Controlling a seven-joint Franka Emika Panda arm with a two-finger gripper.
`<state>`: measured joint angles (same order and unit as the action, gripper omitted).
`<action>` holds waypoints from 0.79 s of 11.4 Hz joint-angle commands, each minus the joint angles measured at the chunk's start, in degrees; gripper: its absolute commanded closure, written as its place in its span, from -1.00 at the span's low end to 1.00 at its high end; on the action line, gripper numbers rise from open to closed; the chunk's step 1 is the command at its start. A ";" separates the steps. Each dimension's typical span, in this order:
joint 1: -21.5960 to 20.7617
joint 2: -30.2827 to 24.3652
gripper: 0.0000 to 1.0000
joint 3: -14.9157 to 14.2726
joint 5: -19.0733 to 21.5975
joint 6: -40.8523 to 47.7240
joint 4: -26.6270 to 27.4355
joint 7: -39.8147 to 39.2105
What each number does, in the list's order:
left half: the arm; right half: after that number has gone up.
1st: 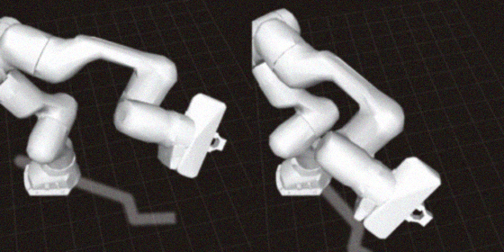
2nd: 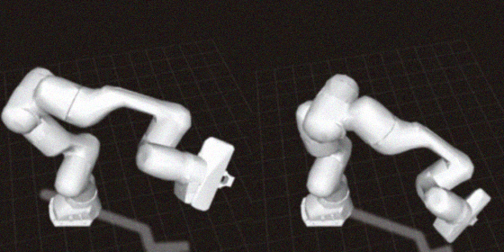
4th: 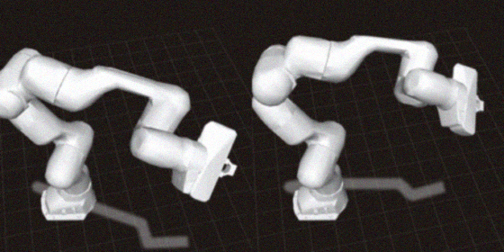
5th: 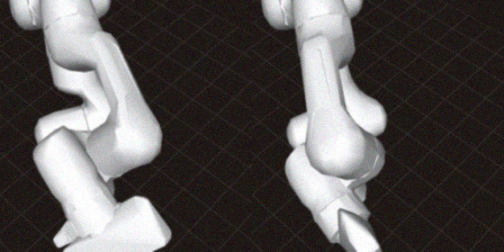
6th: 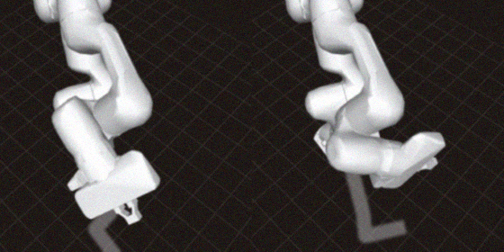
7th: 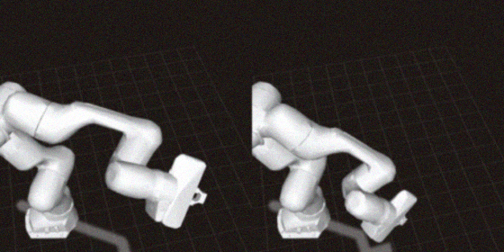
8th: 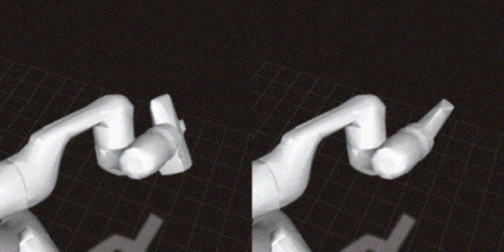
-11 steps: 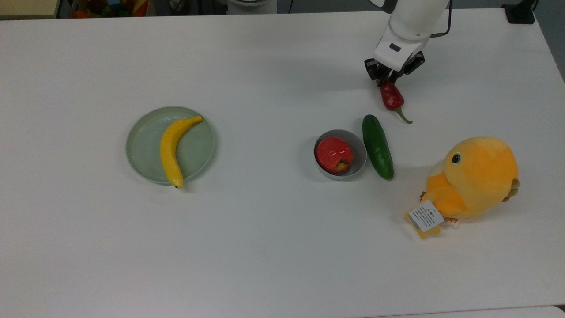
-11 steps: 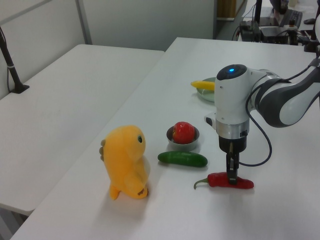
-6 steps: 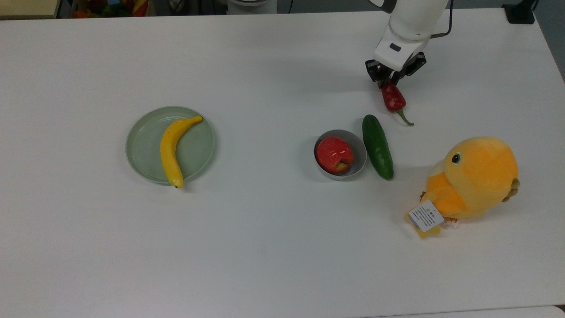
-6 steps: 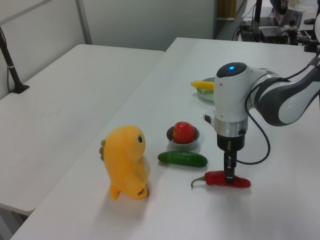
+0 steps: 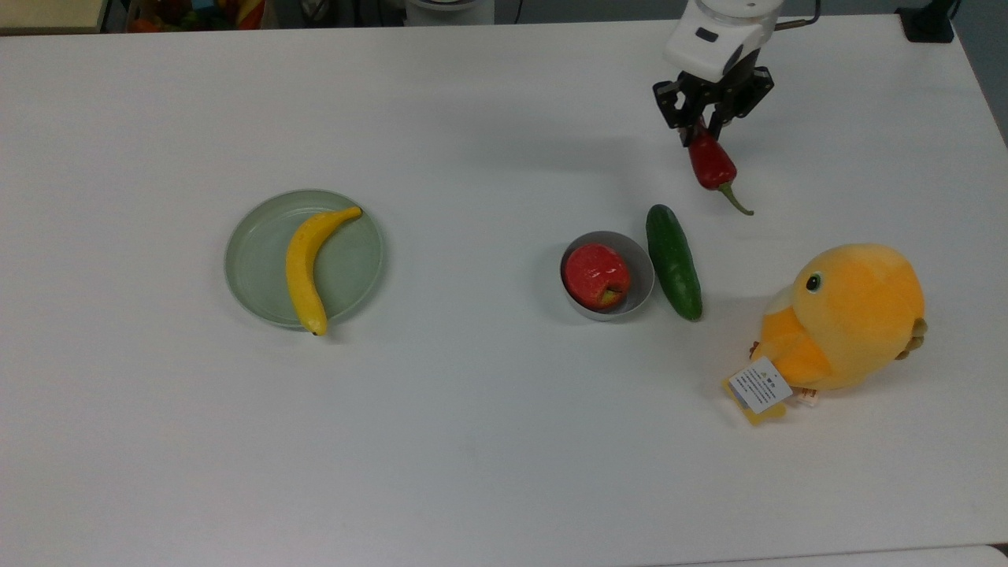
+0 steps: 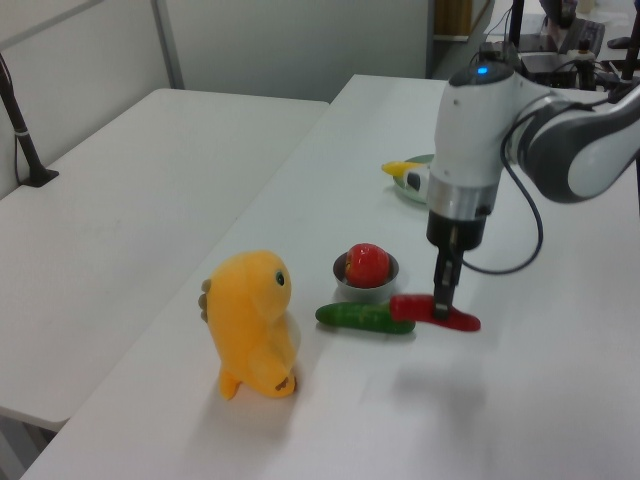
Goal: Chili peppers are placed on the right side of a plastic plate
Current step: 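Lift the chili pepper and carry it toward the green plate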
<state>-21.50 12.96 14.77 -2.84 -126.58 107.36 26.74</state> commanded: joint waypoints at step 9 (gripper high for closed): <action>13.67 -8.48 1.00 -23.54 -0.93 5.73 0.92 -27.93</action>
<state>-9.78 4.86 -4.40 -3.58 -121.82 107.32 5.81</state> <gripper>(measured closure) 0.674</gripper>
